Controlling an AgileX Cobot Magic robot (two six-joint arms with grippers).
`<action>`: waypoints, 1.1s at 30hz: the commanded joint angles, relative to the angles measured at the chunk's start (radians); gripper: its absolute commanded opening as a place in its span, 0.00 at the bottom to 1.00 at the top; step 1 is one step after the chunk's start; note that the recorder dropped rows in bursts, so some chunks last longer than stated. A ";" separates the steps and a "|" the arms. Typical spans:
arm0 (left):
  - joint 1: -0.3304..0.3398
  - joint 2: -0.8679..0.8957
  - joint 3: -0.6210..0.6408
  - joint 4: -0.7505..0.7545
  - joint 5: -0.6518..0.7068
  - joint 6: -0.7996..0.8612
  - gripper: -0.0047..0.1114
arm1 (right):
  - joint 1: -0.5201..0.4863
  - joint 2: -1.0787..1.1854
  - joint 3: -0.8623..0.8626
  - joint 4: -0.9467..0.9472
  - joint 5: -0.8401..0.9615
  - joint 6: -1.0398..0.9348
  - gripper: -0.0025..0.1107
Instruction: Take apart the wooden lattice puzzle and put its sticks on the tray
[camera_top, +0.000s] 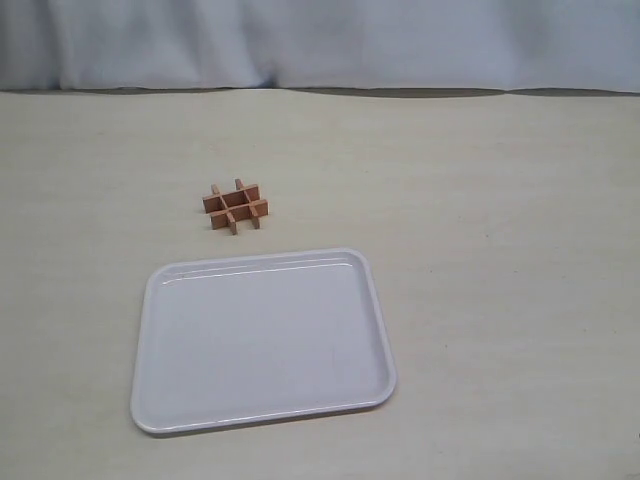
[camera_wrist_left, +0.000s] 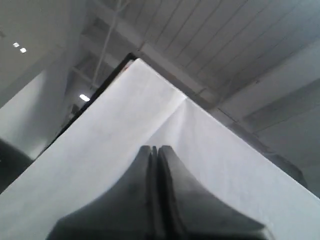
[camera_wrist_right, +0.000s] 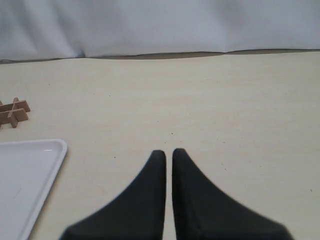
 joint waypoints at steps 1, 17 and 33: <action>-0.002 0.308 -0.230 0.305 -0.042 -0.118 0.04 | -0.005 -0.004 0.001 0.003 -0.024 -0.010 0.06; -0.265 1.527 -0.998 0.725 1.202 0.181 0.04 | -0.007 -0.004 0.001 0.003 -0.024 -0.010 0.06; -0.294 1.927 -1.239 0.098 1.635 0.932 0.04 | -0.027 -0.004 0.001 0.003 -0.026 -0.010 0.06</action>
